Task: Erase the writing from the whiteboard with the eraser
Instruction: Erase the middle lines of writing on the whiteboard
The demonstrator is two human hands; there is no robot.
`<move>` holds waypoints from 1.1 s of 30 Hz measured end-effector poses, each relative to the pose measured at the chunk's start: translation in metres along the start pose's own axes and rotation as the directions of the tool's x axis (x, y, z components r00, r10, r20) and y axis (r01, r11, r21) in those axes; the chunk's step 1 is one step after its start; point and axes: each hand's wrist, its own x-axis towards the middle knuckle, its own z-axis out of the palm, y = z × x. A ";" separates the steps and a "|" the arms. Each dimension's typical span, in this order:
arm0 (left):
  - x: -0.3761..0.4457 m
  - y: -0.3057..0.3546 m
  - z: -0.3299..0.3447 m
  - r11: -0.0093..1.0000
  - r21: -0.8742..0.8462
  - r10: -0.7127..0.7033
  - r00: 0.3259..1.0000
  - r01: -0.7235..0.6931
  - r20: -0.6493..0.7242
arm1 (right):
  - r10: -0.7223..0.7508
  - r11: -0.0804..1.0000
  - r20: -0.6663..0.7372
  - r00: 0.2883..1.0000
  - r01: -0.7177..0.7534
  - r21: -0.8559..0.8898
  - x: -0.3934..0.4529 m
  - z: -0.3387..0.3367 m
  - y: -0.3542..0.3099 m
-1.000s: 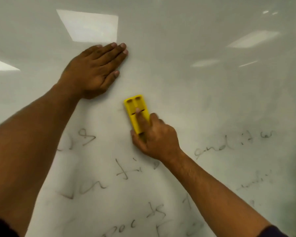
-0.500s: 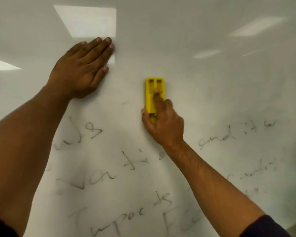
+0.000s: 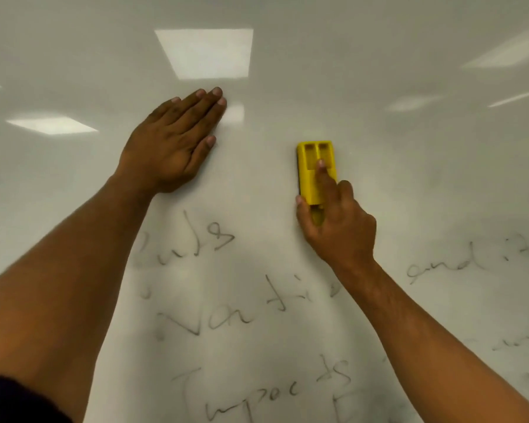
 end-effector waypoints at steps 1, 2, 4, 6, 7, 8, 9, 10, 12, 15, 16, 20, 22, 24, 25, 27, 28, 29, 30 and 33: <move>-0.002 -0.001 0.000 1.000 0.003 -0.009 1.000 0.009 -0.001 | -0.006 0.999 -0.001 1.000 0.006 0.037 -0.004 0.002 -0.004; -0.004 -0.001 0.000 1.000 0.008 -0.014 1.000 0.014 0.002 | -0.123 0.991 -0.003 0.992 0.123 0.045 -0.011 0.008 -0.009; -0.004 -0.002 0.000 1.000 0.024 -0.014 1.000 0.014 0.004 | -0.469 0.883 0.006 0.883 0.469 0.002 -0.028 0.015 -0.017; -0.004 -0.004 0.000 0.999 0.033 -0.016 1.000 0.016 0.016 | -0.527 0.847 0.007 0.850 0.527 -0.068 -0.025 0.015 -0.020; -0.005 -0.005 0.001 0.999 0.031 -0.017 0.999 0.016 0.027 | -0.402 0.914 -0.007 0.915 0.401 -0.069 -0.021 0.014 -0.023; -0.006 -0.007 0.001 0.999 0.031 -0.013 0.999 0.012 0.036 | -0.245 0.969 -0.022 0.969 0.244 -0.034 -0.018 0.012 -0.028; -0.007 -0.009 0.001 0.999 0.034 -0.005 0.999 0.004 0.042 | -0.159 0.987 -0.033 0.987 0.159 0.009 -0.018 0.013 -0.034; -0.008 -0.011 0.000 0.999 0.040 0.004 0.999 -0.006 0.045 | -0.188 0.981 -0.045 0.981 0.190 0.044 -0.022 0.015 -0.039; -0.011 -0.016 -0.001 0.998 0.056 0.021 0.999 -0.023 0.037 | -0.464 0.885 -0.057 0.884 0.465 0.024 -0.038 0.023 -0.049; -0.019 -0.019 -0.001 0.998 0.063 0.004 1.000 -0.006 0.021 | -0.488 0.873 -0.040 0.872 0.485 -0.054 -0.034 0.022 -0.053; -0.023 -0.020 -0.001 0.998 0.059 -0.013 1.000 0.012 0.016 | -0.355 0.935 -0.039 0.934 0.354 -0.021 -0.029 0.020 -0.056; -0.041 -0.028 -0.001 0.990 0.034 -0.139 0.990 0.140 -0.037 | -0.463 0.881 -0.063 0.884 0.466 0.074 -0.046 0.027 -0.065; -0.049 -0.034 -0.001 0.980 0.015 -0.199 0.979 0.200 -0.048 | -0.598 0.801 -0.056 0.800 0.599 0.013 -0.050 0.029 -0.065; -0.054 -0.039 -0.001 0.976 0.005 -0.217 0.976 0.217 -0.034 | -0.456 0.889 -0.059 0.888 0.458 0.013 -0.040 0.027 -0.066; -0.055 -0.040 -0.002 0.977 0.007 -0.213 0.977 0.214 -0.026 | -0.357 0.931 -0.059 0.932 0.360 0.057 -0.036 0.026 -0.068; -0.055 -0.043 -0.004 0.980 0.020 -0.196 0.980 0.196 -0.016 | -0.358 0.922 -0.059 0.932 0.363 0.135 -0.039 0.027 -0.074; -0.055 -0.044 -0.004 0.983 0.026 -0.184 0.983 0.184 -0.014 | -0.468 0.872 -0.065 0.881 0.472 0.130 -0.045 0.030 -0.077; -0.056 -0.045 -0.004 0.985 0.031 -0.172 0.985 0.172 -0.011 | -0.568 0.814 -0.057 0.821 0.571 0.107 -0.050 0.032 -0.079; -0.057 -0.045 -0.004 0.986 0.030 -0.167 0.986 0.167 -0.010 | -0.615 0.784 -0.044 0.787 0.616 0.069 -0.049 0.032 -0.079; -0.060 -0.044 -0.004 0.979 0.020 -0.204 0.979 0.205 -0.012 | -0.334 0.942 -0.038 0.942 0.335 0.032 -0.029 0.028 -0.080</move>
